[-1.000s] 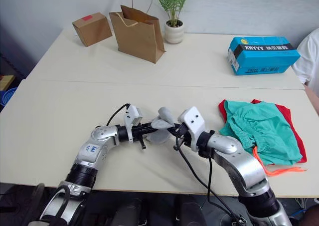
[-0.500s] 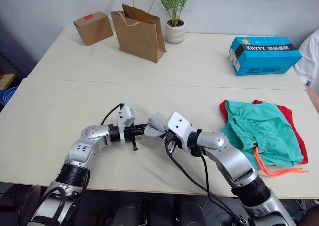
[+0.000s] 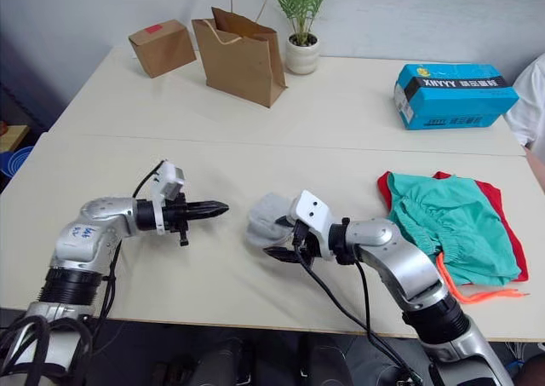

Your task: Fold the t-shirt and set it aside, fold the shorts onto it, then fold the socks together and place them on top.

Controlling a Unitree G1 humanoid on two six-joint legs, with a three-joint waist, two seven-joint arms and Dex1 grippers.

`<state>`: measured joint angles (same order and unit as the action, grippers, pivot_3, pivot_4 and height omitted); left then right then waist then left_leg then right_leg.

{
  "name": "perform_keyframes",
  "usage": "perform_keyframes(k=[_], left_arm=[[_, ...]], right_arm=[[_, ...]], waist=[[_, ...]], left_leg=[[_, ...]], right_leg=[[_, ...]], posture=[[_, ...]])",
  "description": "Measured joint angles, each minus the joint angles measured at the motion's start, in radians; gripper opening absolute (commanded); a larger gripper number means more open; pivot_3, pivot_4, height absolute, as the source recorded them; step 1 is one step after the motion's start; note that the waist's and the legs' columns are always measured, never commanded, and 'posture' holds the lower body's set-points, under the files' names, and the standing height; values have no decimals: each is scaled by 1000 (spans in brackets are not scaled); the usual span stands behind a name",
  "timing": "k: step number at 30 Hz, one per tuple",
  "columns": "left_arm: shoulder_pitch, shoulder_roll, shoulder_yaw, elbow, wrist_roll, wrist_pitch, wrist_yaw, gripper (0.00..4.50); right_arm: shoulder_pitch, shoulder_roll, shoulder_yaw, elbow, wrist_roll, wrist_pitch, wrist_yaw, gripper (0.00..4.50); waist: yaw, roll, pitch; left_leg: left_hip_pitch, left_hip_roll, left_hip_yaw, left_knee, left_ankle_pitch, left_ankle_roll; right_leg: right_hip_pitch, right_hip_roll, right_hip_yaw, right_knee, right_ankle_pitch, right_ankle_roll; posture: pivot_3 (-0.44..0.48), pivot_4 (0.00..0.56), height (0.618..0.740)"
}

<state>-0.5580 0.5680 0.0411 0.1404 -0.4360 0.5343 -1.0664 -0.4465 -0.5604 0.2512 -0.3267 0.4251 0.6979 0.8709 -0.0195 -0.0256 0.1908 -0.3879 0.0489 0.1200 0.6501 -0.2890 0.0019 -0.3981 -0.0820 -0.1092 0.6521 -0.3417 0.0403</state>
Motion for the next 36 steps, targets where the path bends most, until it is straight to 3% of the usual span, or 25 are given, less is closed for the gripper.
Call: perform_keyframes(k=[3, 5, 9, 14, 20, 29, 32, 36], left_arm=[[-31, -39, 2, -68, -40, 21, 21, 0], [-31, -55, -5, -82, -38, 24, 41, 0], [-30, -81, -56, -102, -15, 17, 73, 0], [-18, -98, -111, -112, 42, -27, 102, 0], [3, -169, -188, -48, 111, -70, 149, 0], [57, -178, -216, -15, 180, -152, 190, 0], [58, -179, -208, -9, 179, -182, 185, 0], [59, -164, -206, -2, 180, -216, 159, 0]], right_arm=[[-13, -57, -69, -12, 87, 52, 68, 3359], [-11, -93, -116, -17, 168, 109, 118, 2981], [-49, -96, -221, 46, 217, 117, 114, 1715], [-61, 48, -149, 217, 24, -107, -9, 44], [-44, 140, -90, 409, -113, -322, -44, 44], [21, 96, -117, 450, -138, -401, 3, 44], [4, 80, -161, 446, -48, -242, 33, 606], [-108, 9, -178, 456, 35, -12, 105, 1961]], waist=[[6, 0, 0], [9, 0, 0], [6, -1, 0], [-5, 0, 0], [-5, -1, 0], [-5, 0, 0], [-8, 0, 0], [-9, 0, 0]], left_leg=[[0, -1, 0, 0, 0, 1], [0, 0, 0, 0, 0, 1], [1, 0, 0, 1, 0, 1], [2, 0, 1, -1, 2, -2], [0, 0, 1, 1, 2, -2], [3, 0, 1, 1, 3, -2], [3, 0, 1, 1, 3, -2], [3, 0, 1, 1, 3, -2]], right_leg=[[1, 0, 0, -1, 0, 0], [1, 0, 0, -1, 0, 0], [1, 1, 0, 0, 0, 0], [1, 1, 0, 1, 0, 0], [0, 1, 1, 1, 0, 0], [2, 1, 1, 2, 0, 0], [2, 1, 1, 3, 0, 0], [1, 0, 1, 3, 0, 0]], posture=[[0, 150, 740], [0, 150, 740], [0, 150, 740], [0, 150, 740], [0, 150, 740], [0, 150, 740], [0, 150, 740], [0, 150, 740]])
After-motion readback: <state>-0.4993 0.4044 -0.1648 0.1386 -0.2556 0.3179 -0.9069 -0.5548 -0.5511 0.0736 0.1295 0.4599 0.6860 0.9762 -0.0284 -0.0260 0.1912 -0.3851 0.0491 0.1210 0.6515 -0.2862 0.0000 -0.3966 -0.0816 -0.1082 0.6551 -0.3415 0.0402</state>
